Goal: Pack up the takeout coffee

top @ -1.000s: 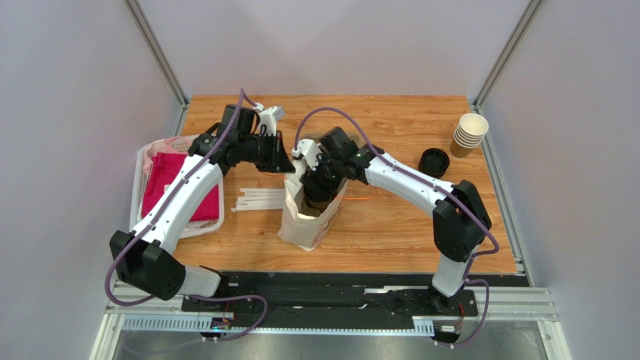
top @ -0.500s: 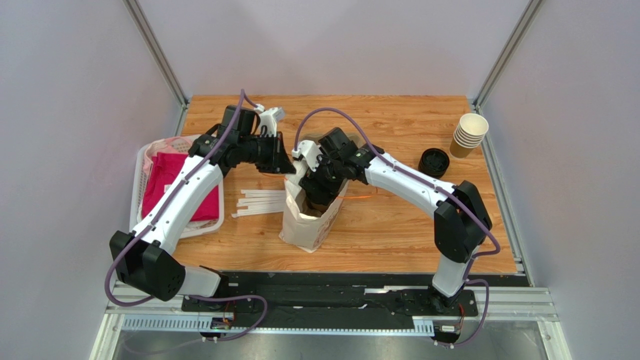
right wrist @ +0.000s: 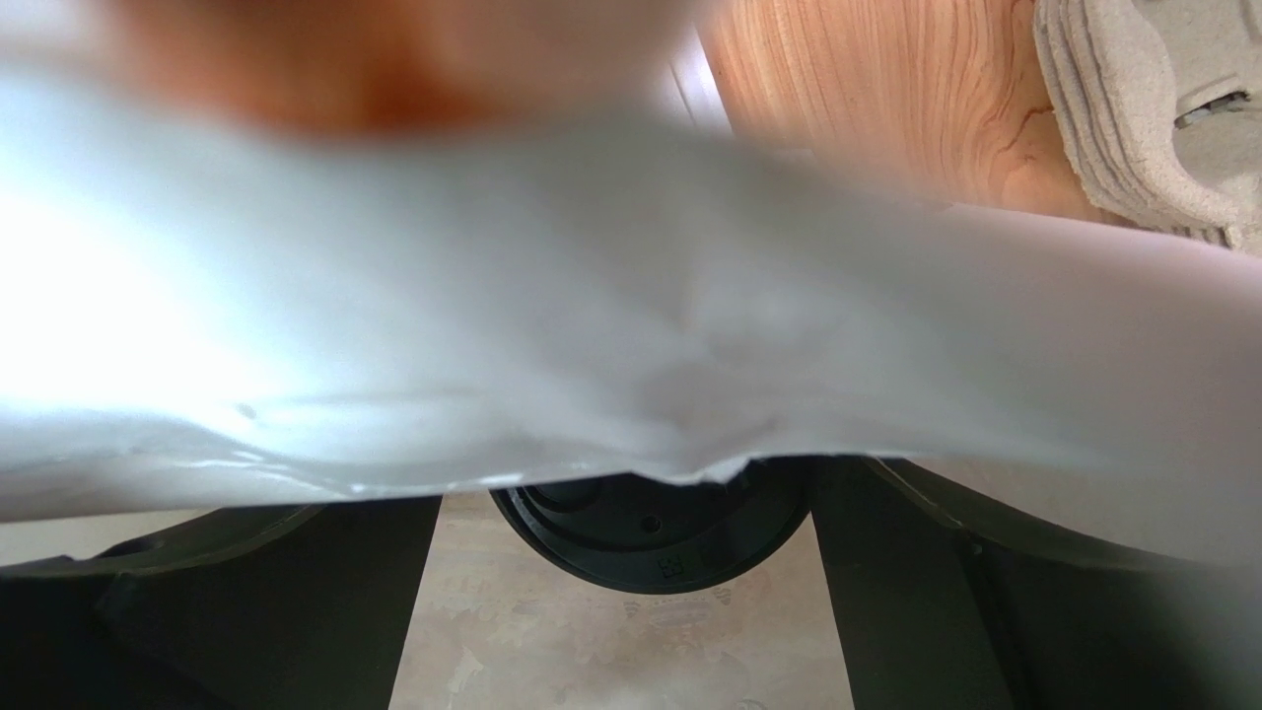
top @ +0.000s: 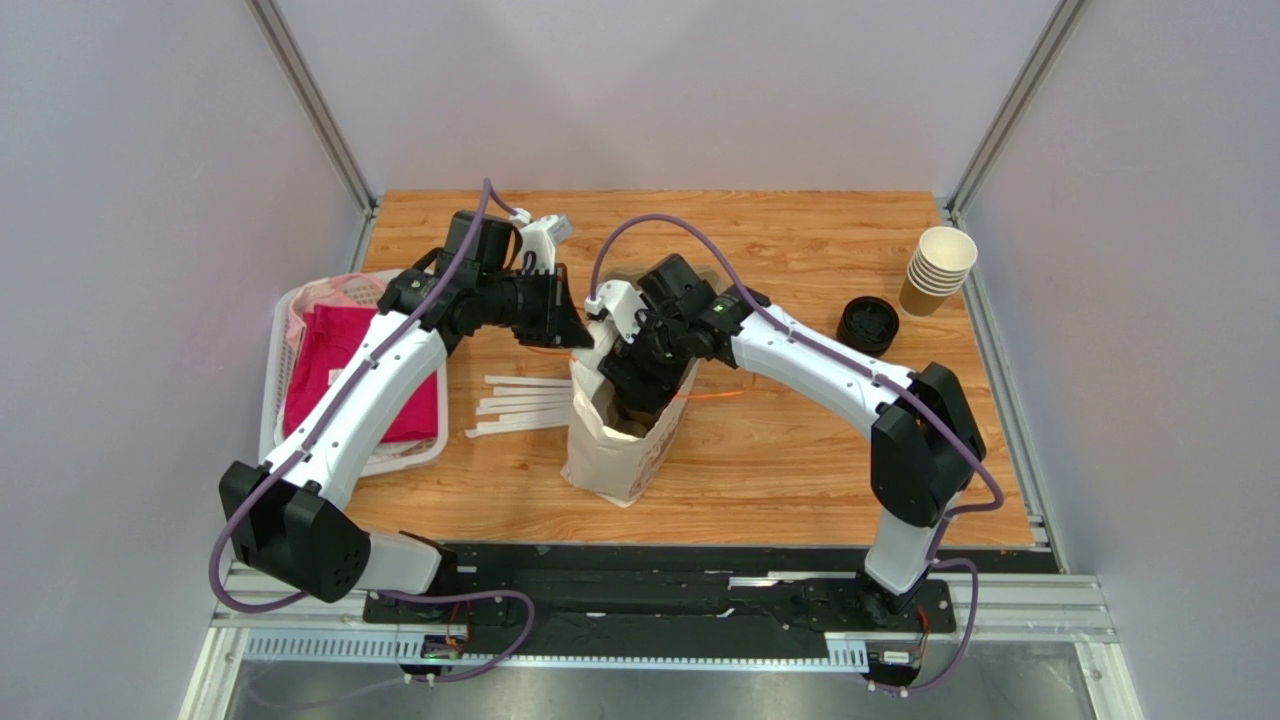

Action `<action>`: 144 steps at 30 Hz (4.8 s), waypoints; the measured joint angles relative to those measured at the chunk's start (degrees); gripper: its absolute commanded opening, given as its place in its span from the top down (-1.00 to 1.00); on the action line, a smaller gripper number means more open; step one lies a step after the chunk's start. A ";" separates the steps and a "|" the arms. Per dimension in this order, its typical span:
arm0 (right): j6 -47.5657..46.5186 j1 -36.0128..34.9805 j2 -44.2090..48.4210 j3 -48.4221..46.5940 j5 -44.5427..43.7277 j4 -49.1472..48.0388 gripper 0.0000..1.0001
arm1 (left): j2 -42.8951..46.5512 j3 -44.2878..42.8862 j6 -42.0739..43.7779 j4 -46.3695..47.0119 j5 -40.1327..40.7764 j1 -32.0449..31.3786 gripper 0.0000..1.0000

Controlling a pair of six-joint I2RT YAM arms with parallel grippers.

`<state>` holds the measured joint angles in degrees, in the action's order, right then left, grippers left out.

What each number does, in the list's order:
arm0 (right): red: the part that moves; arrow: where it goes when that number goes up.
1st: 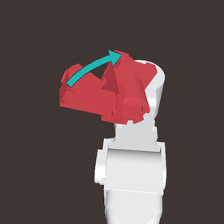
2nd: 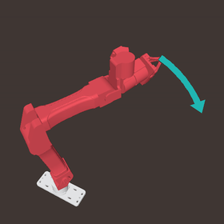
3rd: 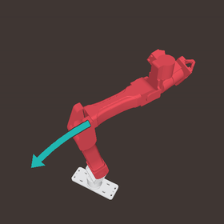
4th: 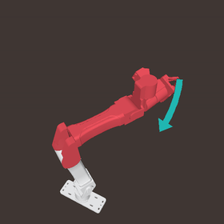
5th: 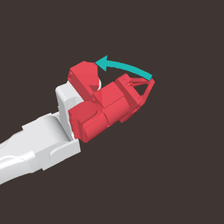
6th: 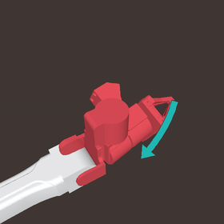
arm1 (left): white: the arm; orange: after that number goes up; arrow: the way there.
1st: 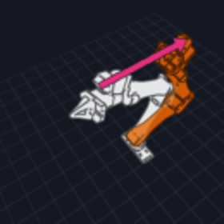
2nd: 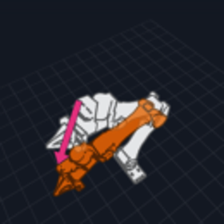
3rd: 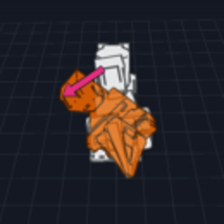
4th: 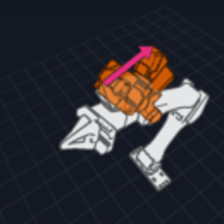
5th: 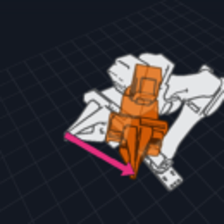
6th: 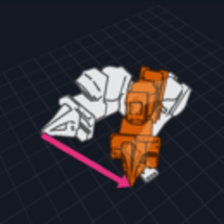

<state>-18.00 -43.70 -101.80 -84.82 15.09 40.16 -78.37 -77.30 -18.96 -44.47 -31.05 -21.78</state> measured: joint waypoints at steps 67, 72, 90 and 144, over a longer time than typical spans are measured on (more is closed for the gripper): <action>7.28 0.02 10.08 -8.90 4.66 2.01 -0.88 | 1.18 -0.17 -0.04 -1.40 1.57 -1.03 0.14; 7.37 0.02 10.21 -8.98 3.89 2.03 -0.88 | 1.73 -1.62 0.17 -2.67 3.34 -1.77 -0.03; 7.74 0.02 11.08 -8.98 2.32 1.95 -0.89 | 1.95 -4.98 3.34 -4.61 7.23 -2.99 -0.23; 9.64 4.94 12.13 -9.44 0.96 1.11 -0.92 | 4.20 -5.86 37.55 -9.35 -2.25 -3.63 -0.81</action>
<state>-8.36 -38.76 -89.67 -94.26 16.05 41.28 -74.17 -83.15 18.59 -53.82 -33.30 -25.41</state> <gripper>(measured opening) 0.961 0.906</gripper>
